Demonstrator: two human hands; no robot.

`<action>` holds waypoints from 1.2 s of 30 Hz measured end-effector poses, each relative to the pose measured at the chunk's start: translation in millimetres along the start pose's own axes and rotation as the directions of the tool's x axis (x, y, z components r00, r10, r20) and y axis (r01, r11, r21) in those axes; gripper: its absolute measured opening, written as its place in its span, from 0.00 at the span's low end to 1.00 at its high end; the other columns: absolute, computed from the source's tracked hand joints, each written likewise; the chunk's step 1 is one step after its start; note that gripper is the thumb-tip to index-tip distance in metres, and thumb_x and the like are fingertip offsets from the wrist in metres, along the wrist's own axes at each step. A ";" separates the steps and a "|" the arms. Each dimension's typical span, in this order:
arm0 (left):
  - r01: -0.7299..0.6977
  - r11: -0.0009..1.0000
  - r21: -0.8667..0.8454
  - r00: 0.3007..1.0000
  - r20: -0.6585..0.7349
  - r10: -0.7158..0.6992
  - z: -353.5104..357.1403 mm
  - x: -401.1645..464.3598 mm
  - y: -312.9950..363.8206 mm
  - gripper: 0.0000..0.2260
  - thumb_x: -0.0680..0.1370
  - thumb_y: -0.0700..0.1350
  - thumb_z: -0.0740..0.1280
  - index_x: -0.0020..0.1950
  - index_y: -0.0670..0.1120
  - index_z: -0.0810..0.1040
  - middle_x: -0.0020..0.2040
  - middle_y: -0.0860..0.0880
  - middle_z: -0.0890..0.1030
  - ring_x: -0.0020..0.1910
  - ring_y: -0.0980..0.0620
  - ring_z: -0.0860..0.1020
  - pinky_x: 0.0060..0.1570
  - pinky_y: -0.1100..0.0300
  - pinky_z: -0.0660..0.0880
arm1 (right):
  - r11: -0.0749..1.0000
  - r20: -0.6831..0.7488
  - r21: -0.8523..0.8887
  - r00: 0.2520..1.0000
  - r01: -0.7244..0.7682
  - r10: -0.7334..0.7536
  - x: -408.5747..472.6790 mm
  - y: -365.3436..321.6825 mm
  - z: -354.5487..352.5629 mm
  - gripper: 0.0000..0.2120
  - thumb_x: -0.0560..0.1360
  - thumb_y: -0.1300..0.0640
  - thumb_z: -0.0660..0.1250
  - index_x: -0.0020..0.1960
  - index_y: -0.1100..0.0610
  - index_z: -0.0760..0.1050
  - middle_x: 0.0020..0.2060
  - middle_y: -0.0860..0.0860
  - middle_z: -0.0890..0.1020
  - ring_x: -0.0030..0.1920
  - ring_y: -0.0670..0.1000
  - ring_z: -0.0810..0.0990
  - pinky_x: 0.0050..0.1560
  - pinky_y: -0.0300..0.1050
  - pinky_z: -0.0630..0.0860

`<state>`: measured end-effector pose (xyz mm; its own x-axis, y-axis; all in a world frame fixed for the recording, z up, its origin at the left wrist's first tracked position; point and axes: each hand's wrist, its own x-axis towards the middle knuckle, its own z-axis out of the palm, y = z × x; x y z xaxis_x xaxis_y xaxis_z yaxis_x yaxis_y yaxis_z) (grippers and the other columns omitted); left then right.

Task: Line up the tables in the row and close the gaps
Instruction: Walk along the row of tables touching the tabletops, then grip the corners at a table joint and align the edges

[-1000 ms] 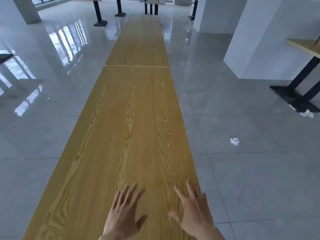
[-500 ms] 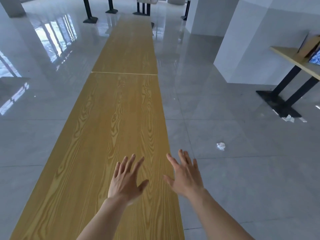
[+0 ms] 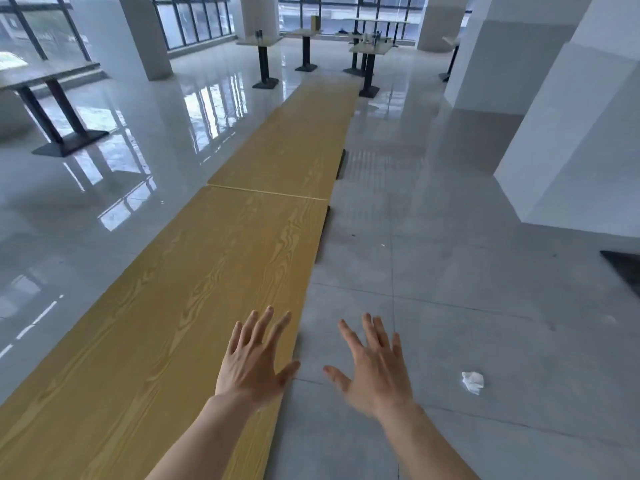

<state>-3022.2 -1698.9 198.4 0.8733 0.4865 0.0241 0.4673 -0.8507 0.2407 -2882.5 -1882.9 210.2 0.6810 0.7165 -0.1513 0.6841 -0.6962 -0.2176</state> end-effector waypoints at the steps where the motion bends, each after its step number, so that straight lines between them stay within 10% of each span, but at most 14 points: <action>1: 0.005 1.000 -0.003 1.000 -0.008 -0.005 -0.9 10.9 11.8 0.38 0.79 0.69 0.57 0.81 0.62 0.39 0.83 0.52 0.42 0.81 0.47 0.40 0.77 0.50 0.36 | 1.000 -0.004 -0.002 1.000 0.012 -0.012 8.6 12.7 -6.7 0.42 0.76 0.27 0.55 0.82 0.42 0.42 0.83 0.57 0.43 0.82 0.58 0.39 0.79 0.64 0.44; 36: 0.489 0.867 -0.092 0.872 0.016 -0.490 146.4 592.6 -38.0 0.38 0.79 0.67 0.59 0.82 0.60 0.43 0.84 0.50 0.46 0.82 0.46 0.41 0.79 0.48 0.39 | 0.955 0.409 0.093 0.864 0.281 -0.294 702.8 136.7 -9.9 0.39 0.79 0.33 0.59 0.83 0.46 0.48 0.82 0.57 0.50 0.81 0.57 0.49 0.79 0.57 0.53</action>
<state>-2502.3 -1407.4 61.4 0.5347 0.8375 -0.1127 0.8197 -0.4816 0.3101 -2307.8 -1475.0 83.7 0.2805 0.8418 -0.4612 0.8203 -0.4598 -0.3402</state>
